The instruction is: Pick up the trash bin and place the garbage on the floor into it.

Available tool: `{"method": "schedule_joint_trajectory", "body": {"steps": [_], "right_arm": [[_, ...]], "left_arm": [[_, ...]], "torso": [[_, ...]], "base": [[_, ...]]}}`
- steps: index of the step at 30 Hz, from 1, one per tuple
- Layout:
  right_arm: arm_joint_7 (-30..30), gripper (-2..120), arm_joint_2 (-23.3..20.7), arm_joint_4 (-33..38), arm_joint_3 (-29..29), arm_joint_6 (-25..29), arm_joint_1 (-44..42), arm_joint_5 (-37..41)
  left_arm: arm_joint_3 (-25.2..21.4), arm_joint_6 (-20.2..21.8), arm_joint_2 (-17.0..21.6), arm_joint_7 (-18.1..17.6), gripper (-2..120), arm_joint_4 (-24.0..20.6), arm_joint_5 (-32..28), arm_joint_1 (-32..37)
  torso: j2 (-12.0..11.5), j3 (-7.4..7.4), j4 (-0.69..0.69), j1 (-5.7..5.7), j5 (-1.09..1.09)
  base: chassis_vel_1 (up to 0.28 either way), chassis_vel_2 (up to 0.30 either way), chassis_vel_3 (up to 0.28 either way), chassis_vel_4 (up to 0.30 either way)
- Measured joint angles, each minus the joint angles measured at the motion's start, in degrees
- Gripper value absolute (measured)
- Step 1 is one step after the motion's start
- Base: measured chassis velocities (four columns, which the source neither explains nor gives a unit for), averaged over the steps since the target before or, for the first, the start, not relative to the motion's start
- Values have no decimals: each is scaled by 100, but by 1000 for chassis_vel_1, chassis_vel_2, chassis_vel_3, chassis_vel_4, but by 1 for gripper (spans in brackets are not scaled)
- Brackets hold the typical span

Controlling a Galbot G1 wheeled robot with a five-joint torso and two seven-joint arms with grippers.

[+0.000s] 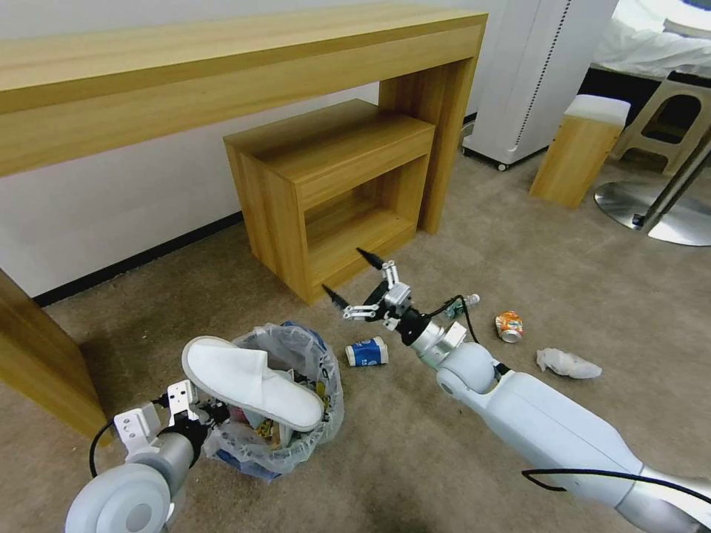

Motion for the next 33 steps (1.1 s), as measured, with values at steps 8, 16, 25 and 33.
{"method": "schedule_joint_trajectory", "body": {"steps": [8,16,25,33], "right_arm": [[1025,100,-308,158,758,-542,-579,149],[1410,100,-296,-15,1205,-553,-895,141],[1627,100,-278,-257,1520,-541,-1023,91],[1697,100,-227,-418,1888,-510,-1247,68]], "left_arm": [[-146,-18,71,-23,0,7,-66,-100],[-299,-23,-22,-50,0,-85,-9,-11],[-479,-43,-115,-48,0,-166,51,36],[-535,-55,-224,-41,0,-189,76,103]], "torso": [[0,0,-2,0,0],[0,0,0,0,0],[0,0,-1,0,1],[0,0,0,0,0]], "base": [[0,0,0,0],[0,0,0,0],[0,0,0,0],[0,0,0,0]]}}
